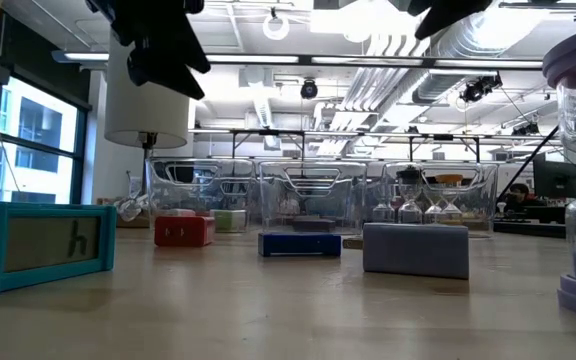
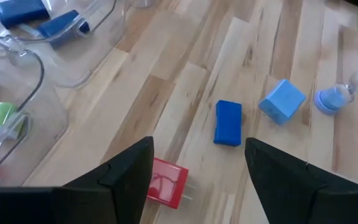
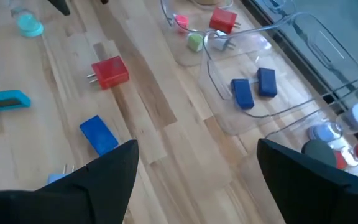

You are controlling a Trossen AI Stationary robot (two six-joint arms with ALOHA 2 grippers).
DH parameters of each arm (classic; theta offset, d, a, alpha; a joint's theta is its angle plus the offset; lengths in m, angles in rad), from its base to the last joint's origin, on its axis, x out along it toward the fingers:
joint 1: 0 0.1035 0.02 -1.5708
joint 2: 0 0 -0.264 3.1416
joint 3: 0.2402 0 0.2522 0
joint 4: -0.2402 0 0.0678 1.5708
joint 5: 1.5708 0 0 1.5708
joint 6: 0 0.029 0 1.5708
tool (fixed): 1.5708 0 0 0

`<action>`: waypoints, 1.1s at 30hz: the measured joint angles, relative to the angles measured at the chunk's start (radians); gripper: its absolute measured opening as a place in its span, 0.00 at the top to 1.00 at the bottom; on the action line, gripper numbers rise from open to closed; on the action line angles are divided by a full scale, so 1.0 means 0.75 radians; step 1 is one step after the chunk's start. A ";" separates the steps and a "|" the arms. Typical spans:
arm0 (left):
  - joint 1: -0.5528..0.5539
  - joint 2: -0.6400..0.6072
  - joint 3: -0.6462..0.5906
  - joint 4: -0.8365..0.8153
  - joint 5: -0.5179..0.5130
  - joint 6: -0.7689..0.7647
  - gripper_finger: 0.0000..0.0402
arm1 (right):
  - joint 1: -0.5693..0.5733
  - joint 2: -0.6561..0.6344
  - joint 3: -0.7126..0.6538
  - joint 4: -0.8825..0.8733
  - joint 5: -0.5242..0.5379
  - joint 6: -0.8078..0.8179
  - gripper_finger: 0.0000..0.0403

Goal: Pick & Place Office items
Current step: Put the red charger adapter into the left transparent bin

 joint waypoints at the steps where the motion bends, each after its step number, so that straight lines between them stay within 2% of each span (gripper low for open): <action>1: 0.000 0.004 0.000 0.003 -0.002 -0.001 0.39 | 0.000 0.000 0.000 0.001 0.000 -0.016 0.21; 12: 0.001 0.014 0.000 0.026 -0.047 0.000 0.37 | 0.000 0.000 0.000 -0.003 -0.001 -0.105 0.21; 15: 0.001 0.023 0.000 0.029 -0.063 0.004 0.30 | 0.000 0.000 0.000 -0.008 -0.024 -0.124 0.21; 18: 0.001 0.039 0.000 0.022 -0.074 -0.011 0.19 | 0.000 0.000 0.000 -0.013 -0.047 -0.124 0.21; 21: 0.001 0.054 0.001 0.038 -0.072 -0.153 0.08 | 0.001 0.000 -0.015 -0.007 -0.076 -0.117 0.21; 23: -0.003 0.055 0.000 0.054 -0.025 -0.251 0.03 | 0.001 0.000 -0.034 -0.009 -0.077 -0.116 0.21; 25: -0.021 0.059 0.001 0.073 0.034 -0.247 0.01 | 0.001 0.000 -0.054 -0.008 -0.080 -0.112 0.21; 27: -0.049 0.065 -0.001 0.096 0.050 -0.235 0.01 | 0.000 0.000 -0.071 -0.003 -0.095 -0.112 0.21; 29: -0.072 0.089 0.001 0.167 0.064 -0.308 0.01 | 0.000 0.001 -0.084 0.003 -0.113 -0.112 0.21; 31: -0.090 0.119 0.000 0.210 0.125 -0.388 0.01 | 0.000 0.001 -0.088 0.006 -0.127 -0.110 0.21; 33: -0.098 0.152 0.000 0.288 0.185 -0.345 0.01 | 0.001 0.001 -0.093 0.008 -0.154 -0.110 0.21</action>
